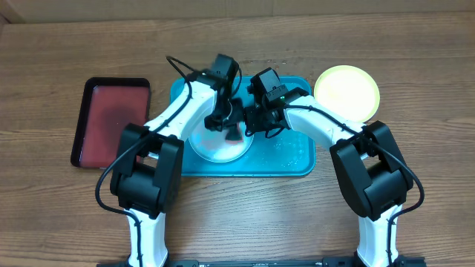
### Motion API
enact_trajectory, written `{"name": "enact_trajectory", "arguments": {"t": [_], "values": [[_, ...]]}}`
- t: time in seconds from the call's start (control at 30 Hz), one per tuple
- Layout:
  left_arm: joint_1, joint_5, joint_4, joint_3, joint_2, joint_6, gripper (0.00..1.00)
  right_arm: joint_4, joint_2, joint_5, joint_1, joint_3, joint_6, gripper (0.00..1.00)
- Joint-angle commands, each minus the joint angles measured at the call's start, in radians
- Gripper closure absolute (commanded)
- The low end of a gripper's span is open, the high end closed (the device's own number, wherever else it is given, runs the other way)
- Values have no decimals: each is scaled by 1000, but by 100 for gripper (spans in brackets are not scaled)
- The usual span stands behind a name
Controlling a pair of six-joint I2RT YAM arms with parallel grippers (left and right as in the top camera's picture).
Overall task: Clean dirty plates on tray and stack at the side
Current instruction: 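Scrub the light-blue plate with the sponge in the left gripper, then return the sponge to the black tray water and release it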
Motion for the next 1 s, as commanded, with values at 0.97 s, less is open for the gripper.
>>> {"name": "enact_trajectory", "arguments": {"t": [0.97], "values": [[192,-507,-297,325,5,38,96,-11,3,46,-6,-21,-2,96]]}}
